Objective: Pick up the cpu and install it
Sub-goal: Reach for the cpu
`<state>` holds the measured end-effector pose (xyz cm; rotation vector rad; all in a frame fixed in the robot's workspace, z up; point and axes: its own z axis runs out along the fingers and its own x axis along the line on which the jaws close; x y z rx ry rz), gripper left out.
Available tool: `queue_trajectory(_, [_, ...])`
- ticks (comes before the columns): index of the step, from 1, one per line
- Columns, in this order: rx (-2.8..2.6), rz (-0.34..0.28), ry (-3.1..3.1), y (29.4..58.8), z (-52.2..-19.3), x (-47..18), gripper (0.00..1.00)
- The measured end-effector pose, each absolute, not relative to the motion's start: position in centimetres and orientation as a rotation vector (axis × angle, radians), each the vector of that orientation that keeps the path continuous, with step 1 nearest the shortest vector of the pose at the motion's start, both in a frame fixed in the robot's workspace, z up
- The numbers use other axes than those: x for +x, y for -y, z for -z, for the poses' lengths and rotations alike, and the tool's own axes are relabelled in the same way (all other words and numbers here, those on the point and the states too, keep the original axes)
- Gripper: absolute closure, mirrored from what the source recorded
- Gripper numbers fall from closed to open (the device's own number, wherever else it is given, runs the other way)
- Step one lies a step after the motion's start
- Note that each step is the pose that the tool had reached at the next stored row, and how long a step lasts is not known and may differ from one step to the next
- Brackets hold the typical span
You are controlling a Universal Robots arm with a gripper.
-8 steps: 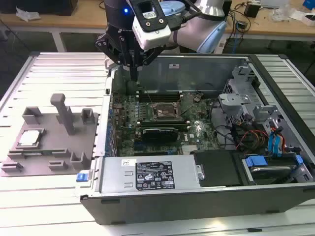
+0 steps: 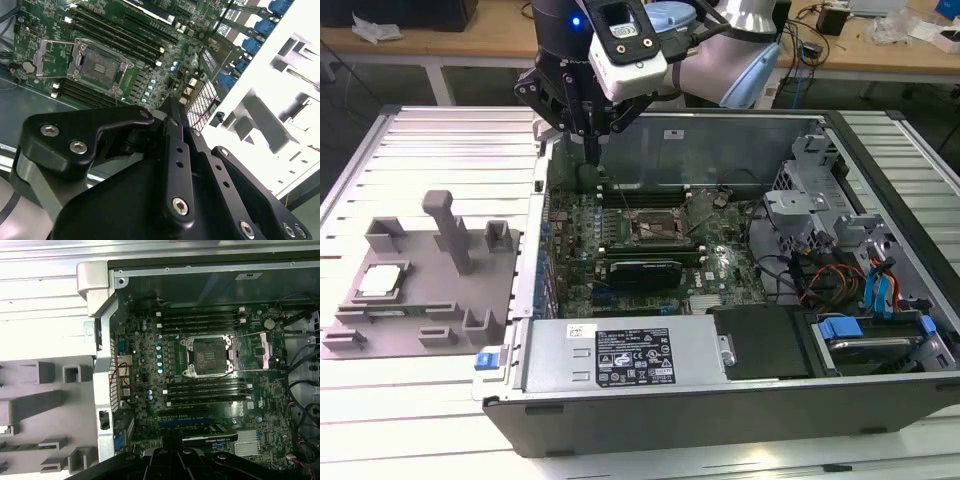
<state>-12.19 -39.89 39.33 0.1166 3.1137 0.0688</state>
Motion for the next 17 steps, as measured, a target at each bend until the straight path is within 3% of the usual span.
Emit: queue_trajectory(17, [0.117, -0.069, -3.114, 39.9, -39.3, -14.2, 0.89])
